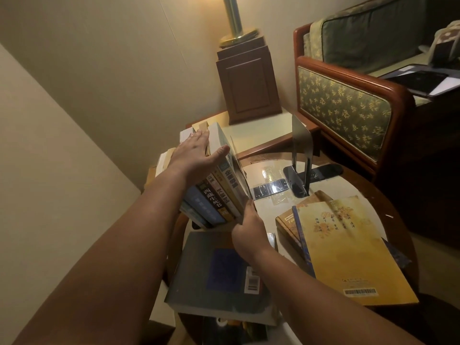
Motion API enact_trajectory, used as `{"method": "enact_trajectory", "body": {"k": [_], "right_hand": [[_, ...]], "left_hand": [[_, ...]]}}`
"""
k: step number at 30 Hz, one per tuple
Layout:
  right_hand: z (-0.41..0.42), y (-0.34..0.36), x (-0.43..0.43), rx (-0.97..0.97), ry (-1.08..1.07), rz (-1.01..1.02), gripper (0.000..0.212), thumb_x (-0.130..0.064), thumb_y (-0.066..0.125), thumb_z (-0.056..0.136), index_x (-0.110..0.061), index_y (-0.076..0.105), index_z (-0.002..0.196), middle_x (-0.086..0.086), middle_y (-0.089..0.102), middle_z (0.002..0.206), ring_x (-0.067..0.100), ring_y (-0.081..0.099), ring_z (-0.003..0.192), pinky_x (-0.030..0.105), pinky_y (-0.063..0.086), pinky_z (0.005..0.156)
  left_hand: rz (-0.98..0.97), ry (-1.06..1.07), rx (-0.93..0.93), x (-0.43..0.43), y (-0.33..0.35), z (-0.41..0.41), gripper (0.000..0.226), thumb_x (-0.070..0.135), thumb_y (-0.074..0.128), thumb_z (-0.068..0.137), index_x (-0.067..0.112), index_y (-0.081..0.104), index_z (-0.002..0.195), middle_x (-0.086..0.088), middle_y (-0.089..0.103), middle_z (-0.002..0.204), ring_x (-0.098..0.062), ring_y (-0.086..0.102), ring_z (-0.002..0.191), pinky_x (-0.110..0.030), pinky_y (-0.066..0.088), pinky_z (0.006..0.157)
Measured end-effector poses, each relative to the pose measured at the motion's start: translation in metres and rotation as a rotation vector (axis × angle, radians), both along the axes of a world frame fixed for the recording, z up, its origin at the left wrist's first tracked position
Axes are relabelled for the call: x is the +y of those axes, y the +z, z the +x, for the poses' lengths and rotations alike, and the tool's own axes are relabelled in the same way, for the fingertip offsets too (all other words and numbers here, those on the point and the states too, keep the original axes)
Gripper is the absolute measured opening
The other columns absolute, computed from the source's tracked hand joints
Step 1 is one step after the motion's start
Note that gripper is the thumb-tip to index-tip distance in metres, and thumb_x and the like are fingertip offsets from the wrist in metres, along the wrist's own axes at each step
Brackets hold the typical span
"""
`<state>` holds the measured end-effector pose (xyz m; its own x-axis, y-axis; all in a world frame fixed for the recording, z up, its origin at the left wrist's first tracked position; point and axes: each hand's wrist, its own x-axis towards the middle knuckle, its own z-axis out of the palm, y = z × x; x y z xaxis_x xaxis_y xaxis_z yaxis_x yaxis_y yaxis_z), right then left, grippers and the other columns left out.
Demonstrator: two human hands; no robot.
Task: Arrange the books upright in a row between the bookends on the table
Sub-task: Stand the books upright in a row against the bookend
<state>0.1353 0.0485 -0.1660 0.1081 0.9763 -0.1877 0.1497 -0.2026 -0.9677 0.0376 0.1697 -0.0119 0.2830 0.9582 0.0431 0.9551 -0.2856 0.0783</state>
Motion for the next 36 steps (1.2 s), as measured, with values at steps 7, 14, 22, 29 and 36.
{"method": "enact_trajectory", "body": {"k": [7,14,22,29,36], "right_hand": [[0.009,-0.001,0.008,-0.015,-0.002,-0.027,0.065,0.000,0.043,0.092,-0.018,0.034,0.153,0.010,0.053,0.142,0.029,0.048,0.135,0.040,0.046,0.111],[0.011,-0.002,0.006,-0.064,0.077,-0.034,0.073,0.001,0.047,0.092,-0.017,0.025,0.159,0.010,0.049,0.148,0.028,0.044,0.140,0.042,0.043,0.115],[0.028,0.005,-0.002,-0.268,0.231,0.051,0.070,-0.007,0.051,0.090,-0.018,0.029,0.156,0.008,0.035,0.160,0.027,0.040,0.142,0.040,0.040,0.116],[0.030,0.021,-0.071,-0.745,0.559,0.388,0.063,-0.045,0.059,0.099,-0.020,0.039,0.154,0.001,0.031,0.164,0.021,0.019,0.153,0.037,0.012,0.125],[0.010,0.008,-0.088,-1.237,0.934,0.314,0.105,-0.056,0.070,0.086,-0.013,0.011,0.162,0.015,0.006,0.170,0.035,0.003,0.155,0.052,0.008,0.126]], "left_hand": [[0.015,0.010,0.029,0.006,-0.004,0.002,0.091,0.079,0.024,0.092,0.023,0.008,0.162,-0.001,0.006,0.170,-0.021,0.005,0.156,-0.046,0.013,0.125],[-0.022,-0.037,0.068,0.006,0.002,0.003,0.074,0.070,0.023,0.099,0.033,0.011,0.161,-0.006,-0.001,0.169,-0.026,-0.002,0.156,-0.050,0.010,0.125],[0.063,-0.141,0.130,0.002,-0.010,0.024,0.059,0.035,0.021,0.108,0.012,0.015,0.161,-0.008,0.011,0.169,-0.019,0.008,0.156,-0.041,0.013,0.126],[0.022,-0.103,0.128,-0.004,-0.004,0.023,0.060,0.040,0.019,0.109,0.012,0.012,0.162,-0.006,0.008,0.169,-0.018,0.006,0.156,-0.038,0.010,0.126],[-0.039,-0.098,0.143,-0.015,0.004,0.021,0.060,0.039,0.021,0.109,0.012,0.010,0.162,-0.005,0.005,0.170,-0.018,0.004,0.156,-0.037,0.008,0.126]]}}
